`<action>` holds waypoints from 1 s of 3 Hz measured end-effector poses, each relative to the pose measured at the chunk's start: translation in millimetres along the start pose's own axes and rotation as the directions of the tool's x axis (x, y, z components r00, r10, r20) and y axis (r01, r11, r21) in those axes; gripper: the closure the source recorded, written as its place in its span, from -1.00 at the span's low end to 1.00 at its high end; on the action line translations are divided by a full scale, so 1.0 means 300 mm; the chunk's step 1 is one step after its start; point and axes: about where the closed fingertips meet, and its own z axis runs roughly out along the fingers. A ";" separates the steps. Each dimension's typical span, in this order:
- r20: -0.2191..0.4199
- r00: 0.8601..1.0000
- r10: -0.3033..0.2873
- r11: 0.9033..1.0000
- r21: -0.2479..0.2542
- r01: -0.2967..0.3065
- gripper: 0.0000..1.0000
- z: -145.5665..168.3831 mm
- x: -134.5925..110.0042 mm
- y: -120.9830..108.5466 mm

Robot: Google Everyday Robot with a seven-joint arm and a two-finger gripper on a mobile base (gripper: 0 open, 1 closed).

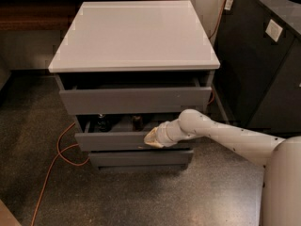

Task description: Pick orange can from middle drawer and place on counter

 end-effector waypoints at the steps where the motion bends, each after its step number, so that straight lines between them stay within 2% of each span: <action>1: -0.030 0.999 -0.010 0.997 0.076 0.012 1.00 -0.031 0.029 -0.112; 2: -0.065 0.998 -0.011 0.992 0.127 0.019 1.00 -0.035 0.072 -0.200; 3: -0.122 0.992 -0.014 0.984 0.173 0.035 1.00 0.004 0.118 -0.259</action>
Offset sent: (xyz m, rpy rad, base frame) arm 0.0878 -0.0508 0.0078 -0.0969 -0.1461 -0.1388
